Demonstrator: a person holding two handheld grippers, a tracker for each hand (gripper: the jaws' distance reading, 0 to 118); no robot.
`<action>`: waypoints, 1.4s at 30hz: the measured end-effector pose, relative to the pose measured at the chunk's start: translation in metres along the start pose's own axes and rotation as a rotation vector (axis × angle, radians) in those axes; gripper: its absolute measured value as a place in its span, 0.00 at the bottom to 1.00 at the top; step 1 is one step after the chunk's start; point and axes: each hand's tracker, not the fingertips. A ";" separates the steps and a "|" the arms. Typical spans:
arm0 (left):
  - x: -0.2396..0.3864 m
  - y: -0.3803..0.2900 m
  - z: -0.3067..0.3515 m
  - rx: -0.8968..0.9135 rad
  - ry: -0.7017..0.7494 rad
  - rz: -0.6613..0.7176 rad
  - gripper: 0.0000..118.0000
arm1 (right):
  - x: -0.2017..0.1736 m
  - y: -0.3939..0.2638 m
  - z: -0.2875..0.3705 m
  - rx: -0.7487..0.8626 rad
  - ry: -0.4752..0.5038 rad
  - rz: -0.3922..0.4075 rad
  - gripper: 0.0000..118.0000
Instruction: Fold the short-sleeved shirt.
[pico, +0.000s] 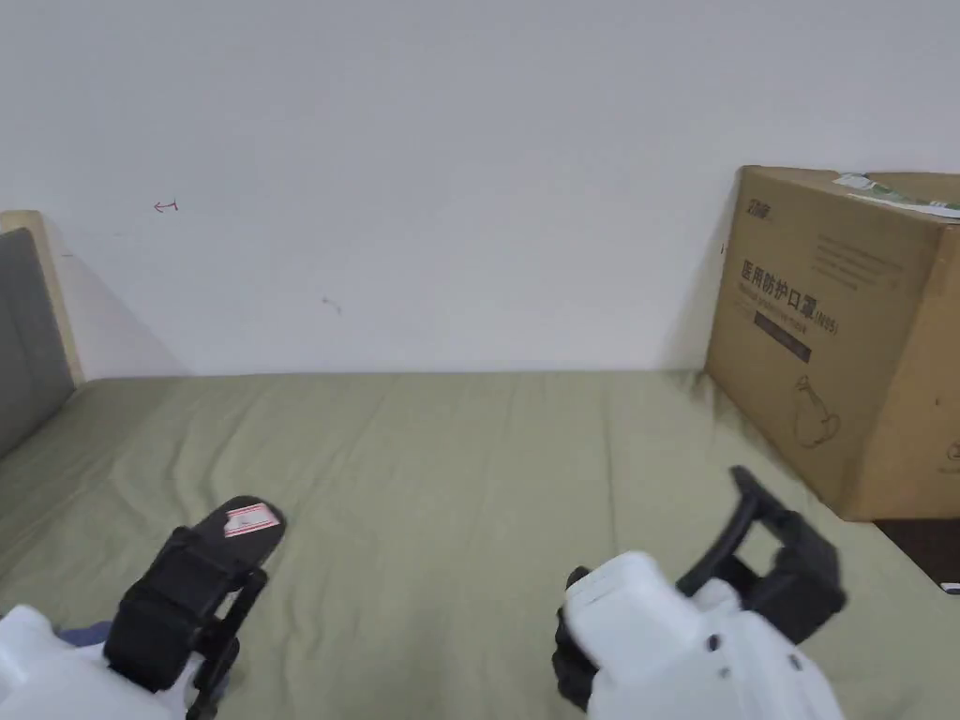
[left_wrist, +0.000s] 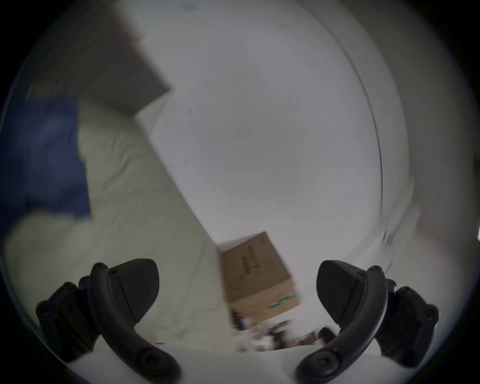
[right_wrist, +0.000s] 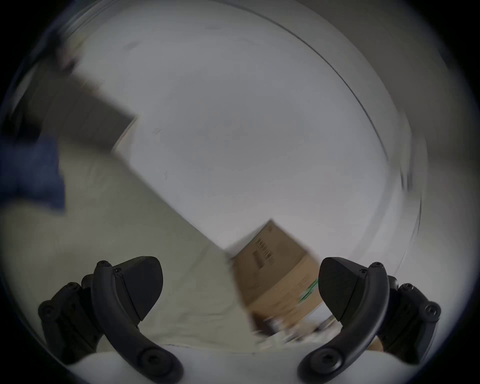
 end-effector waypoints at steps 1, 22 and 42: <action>-0.010 -0.002 0.000 0.010 0.038 0.056 1.00 | -0.010 -0.001 0.002 0.023 0.021 0.104 1.00; 0.072 -0.084 -0.020 0.021 0.306 -1.447 1.00 | 0.046 -0.053 -0.018 -0.249 0.078 -1.136 1.00; 0.076 -0.069 -0.008 0.058 0.315 -1.329 0.04 | 0.062 -0.032 -0.002 -0.139 -0.007 -1.045 0.17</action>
